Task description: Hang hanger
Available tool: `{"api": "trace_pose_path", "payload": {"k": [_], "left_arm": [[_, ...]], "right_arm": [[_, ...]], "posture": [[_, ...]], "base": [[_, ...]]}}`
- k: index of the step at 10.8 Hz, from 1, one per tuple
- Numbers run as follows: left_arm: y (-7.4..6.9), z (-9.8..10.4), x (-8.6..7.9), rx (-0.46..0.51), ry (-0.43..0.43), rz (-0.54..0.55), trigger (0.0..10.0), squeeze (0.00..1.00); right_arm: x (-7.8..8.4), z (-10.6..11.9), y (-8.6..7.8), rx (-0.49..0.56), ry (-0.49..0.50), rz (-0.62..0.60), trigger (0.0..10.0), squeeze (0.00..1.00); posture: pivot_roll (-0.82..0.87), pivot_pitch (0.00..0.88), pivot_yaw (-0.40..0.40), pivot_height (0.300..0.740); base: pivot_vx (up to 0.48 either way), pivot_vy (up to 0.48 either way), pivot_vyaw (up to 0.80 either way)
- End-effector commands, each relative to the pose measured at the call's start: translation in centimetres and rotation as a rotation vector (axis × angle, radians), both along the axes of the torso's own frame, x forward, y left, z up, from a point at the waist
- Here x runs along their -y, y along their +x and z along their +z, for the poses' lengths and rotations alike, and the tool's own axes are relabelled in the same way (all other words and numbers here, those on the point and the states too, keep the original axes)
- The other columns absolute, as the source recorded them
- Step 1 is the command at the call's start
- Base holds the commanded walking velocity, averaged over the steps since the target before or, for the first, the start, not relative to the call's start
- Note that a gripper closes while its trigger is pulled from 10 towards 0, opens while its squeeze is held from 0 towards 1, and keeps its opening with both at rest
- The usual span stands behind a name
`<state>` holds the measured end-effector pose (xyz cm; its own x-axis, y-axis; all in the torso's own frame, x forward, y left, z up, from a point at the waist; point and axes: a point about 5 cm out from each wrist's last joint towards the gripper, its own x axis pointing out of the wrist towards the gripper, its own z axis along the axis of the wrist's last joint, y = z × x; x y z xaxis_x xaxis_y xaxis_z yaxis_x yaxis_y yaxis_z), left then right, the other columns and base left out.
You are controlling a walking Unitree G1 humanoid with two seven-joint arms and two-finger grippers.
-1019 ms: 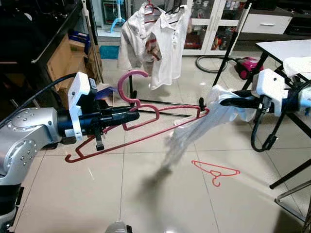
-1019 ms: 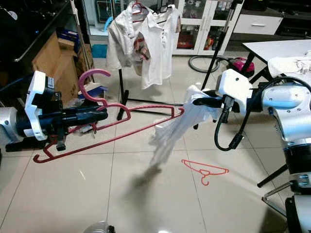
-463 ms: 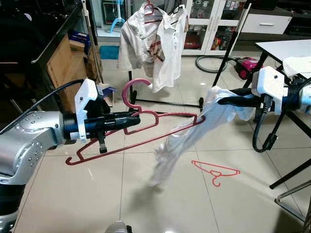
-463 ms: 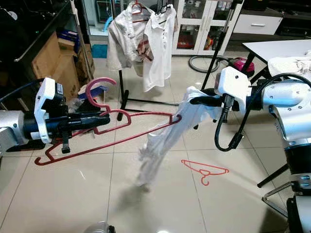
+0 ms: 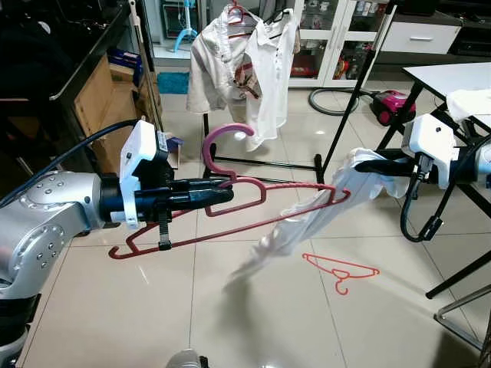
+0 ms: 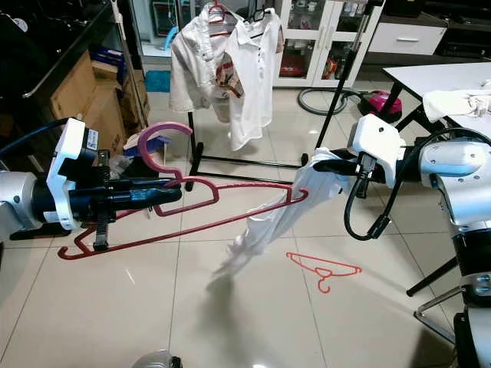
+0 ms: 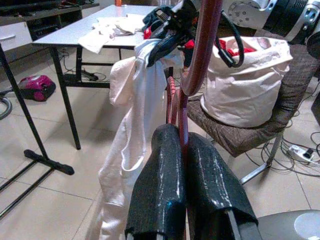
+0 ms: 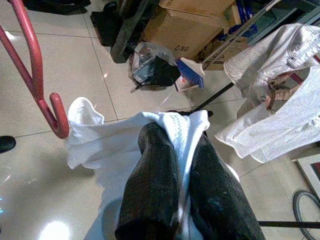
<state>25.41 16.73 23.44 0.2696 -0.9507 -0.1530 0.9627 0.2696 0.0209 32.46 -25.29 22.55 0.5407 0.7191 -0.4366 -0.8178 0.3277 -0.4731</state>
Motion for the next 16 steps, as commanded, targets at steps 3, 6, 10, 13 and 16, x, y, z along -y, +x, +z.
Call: {"api": "trace_pose_path", "payload": {"k": [3, 6, 10, 13, 16], "left_arm": [[-0.3, 1.0, 0.0, 0.028, 0.002, -0.005, 10.0, 0.0], [0.7, 0.6, -0.8, 0.017, -0.013, 0.065, 10.0, 0.0], [1.0, -0.1, -1.2, -0.005, -0.02, 0.089, 10.0, 0.0], [1.2, -0.6, -1.2, -0.019, -0.014, 0.096, 10.0, 0.0], [1.4, -0.8, -1.2, -0.02, -0.014, 0.1, 10.0, 0.0]], "right_arm": [[0.3, 0.6, 0.1, 0.035, 0.004, -0.007, 10.0, 0.0], [1.3, 0.1, 0.0, 0.005, 0.023, -0.044, 10.0, 0.0], [0.5, 1.0, -0.5, 0.023, 0.052, 0.002, 10.0, 0.0], [-0.3, 1.9, -1.4, 0.03, 0.085, 0.052, 10.0, 0.0], [-0.8, 2.2, -2.8, 0.006, 0.094, 0.093, 10.0, 0.0]], "posture": [[-0.01, 0.0, -0.013, 0.74], [-0.01, 0.0, -0.015, 0.74], [-0.02, 0.0, -0.014, 0.74], [-0.03, 0.0, -0.015, 0.74], [-0.03, 0.0, -0.016, 0.74]], "base": [[0.0, 0.0, 0.0], [0.0, 0.0, 0.0], [0.0, 0.0, 0.0], [0.0, 0.0, 0.0], [0.0, 0.0, 0.0]]}}
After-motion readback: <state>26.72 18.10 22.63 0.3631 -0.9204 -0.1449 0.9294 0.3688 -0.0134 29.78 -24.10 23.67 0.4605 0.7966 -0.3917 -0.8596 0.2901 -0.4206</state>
